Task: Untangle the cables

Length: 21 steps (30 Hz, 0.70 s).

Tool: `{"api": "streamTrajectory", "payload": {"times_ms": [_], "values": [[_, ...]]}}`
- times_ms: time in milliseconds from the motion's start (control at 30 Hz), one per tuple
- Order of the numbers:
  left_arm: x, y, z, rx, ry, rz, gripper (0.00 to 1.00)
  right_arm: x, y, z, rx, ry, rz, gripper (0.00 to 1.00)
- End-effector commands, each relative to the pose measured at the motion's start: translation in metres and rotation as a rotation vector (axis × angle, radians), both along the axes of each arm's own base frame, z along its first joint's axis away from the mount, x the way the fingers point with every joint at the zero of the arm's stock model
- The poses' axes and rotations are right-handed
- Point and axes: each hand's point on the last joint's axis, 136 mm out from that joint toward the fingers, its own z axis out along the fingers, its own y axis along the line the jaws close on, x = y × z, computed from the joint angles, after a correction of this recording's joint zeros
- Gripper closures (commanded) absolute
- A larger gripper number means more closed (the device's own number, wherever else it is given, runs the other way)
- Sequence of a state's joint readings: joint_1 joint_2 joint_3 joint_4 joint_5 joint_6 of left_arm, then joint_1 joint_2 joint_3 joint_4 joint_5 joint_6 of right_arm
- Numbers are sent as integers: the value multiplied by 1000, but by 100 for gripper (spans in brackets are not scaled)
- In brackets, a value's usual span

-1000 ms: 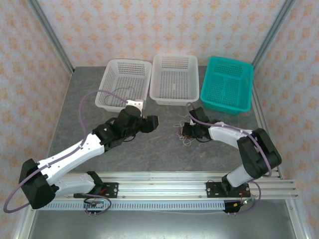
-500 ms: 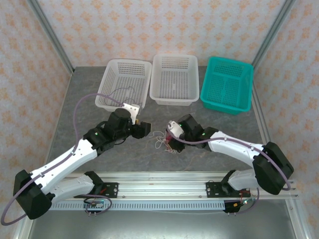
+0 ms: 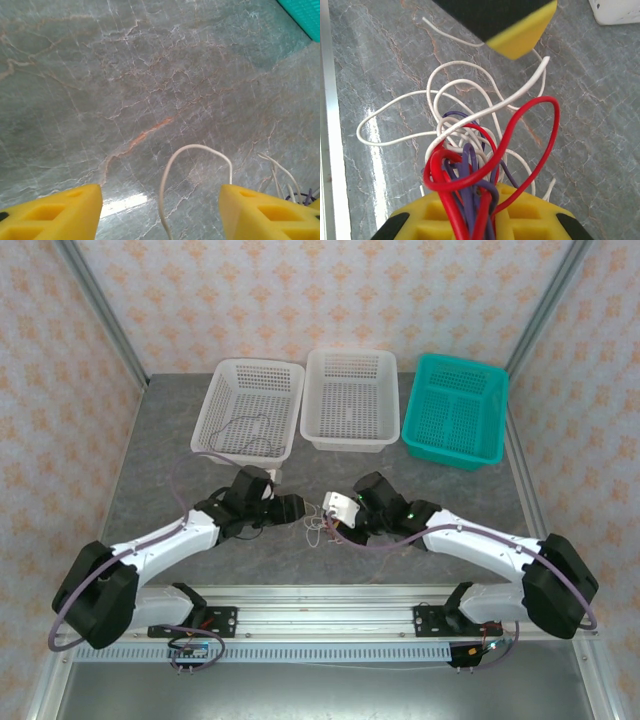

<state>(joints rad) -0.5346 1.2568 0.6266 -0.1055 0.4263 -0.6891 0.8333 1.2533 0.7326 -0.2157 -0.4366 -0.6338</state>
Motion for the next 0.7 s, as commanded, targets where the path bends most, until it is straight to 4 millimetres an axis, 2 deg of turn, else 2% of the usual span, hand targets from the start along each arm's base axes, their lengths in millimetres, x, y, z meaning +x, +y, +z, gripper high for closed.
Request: {"api": "streamTrajectory", "payload": {"times_ms": [0,33,133,267,300,600,667], "values": [[9,-15,10,-107,0,23,42,3,3,11,31,-77,22,100],[10,-15,7,-102,8,28,46,4,3,12,39,-82,21,100],[13,-19,4,-126,20,32,69,5,5,14,64,-95,14,100],[17,-24,9,-161,5,38,96,12,2,13,63,-115,-31,100],[18,-22,12,-154,-6,46,100,15,1,12,64,-118,-54,100],[18,24,48,-50,-140,149,100,25,-3,6,96,-81,-179,100],[18,38,51,-18,-150,188,100,39,-10,4,93,-81,-292,100]]}}
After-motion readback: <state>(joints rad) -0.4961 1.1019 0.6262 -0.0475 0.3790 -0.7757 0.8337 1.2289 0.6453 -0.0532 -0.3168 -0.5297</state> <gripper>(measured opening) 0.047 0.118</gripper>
